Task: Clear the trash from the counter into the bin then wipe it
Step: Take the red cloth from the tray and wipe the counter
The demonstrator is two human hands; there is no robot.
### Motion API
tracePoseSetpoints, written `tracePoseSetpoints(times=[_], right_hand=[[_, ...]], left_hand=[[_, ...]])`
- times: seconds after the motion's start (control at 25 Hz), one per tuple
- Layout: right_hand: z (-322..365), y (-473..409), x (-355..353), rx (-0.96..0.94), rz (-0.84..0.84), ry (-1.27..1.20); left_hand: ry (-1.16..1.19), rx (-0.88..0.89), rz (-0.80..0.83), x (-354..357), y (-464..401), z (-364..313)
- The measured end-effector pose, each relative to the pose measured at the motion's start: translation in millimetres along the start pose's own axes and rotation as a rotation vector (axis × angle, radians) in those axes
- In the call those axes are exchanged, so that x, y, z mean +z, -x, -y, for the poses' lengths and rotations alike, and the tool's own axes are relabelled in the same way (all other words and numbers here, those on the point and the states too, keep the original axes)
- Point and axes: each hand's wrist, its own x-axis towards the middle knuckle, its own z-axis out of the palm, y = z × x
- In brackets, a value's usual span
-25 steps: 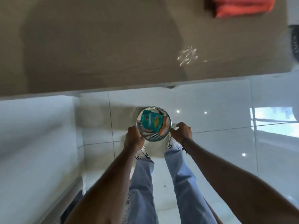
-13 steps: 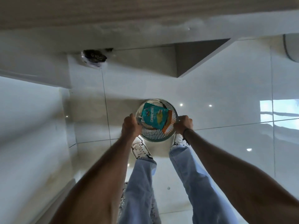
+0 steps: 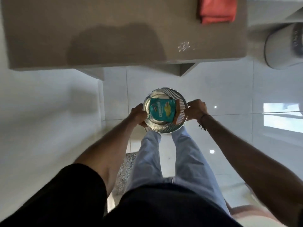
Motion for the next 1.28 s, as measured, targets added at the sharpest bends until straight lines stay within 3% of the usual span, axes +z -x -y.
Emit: tracePoseSetpoints(times=[0.08,0.2,0.4,0.56,0.64,0.8,0.88,1.08,1.28], right_hand=[[9.4,31.7,-23.5,-0.022,-0.025,-0.002],[30.1,60.9,-54.9,-0.134,-0.122,-0.040],[61.2,76.9,-113.9,-0.465,-0.484,-0.032],[97.5,55.4,-171.3,-0.558,-0.693,-0.024],[120.1,30.4,-201.0,-0.559,-0.692,0.142],[151.1,-23.2,-241.4,-0.542,-0.475,0.655],[158.1,-44.3,-250.4,-0.553,-0.445,0.823],[176.8,-68.5,-257.8,-0.666,-0.522,0.898],[167.2,-58.5,-241.4,-0.643,-0.564,0.922]], left_hand=[[0.024,-0.006,0.042,-11.8,35.3,-7.9],[0.098,0.057,-0.035,-27.0,68.6,-15.1],[0.108,0.071,-0.114,-35.4,79.7,-24.0],[0.078,0.084,-0.157,-38.3,71.6,-35.6],[0.099,0.054,-0.166,-35.8,68.2,-42.8],[0.166,-0.020,-0.170,-32.3,61.3,-56.7],[0.183,-0.040,-0.166,-30.3,58.1,-62.6],[0.184,-0.075,-0.174,-29.0,48.9,-72.1],[0.195,-0.075,-0.148,-34.3,44.3,-73.9]])
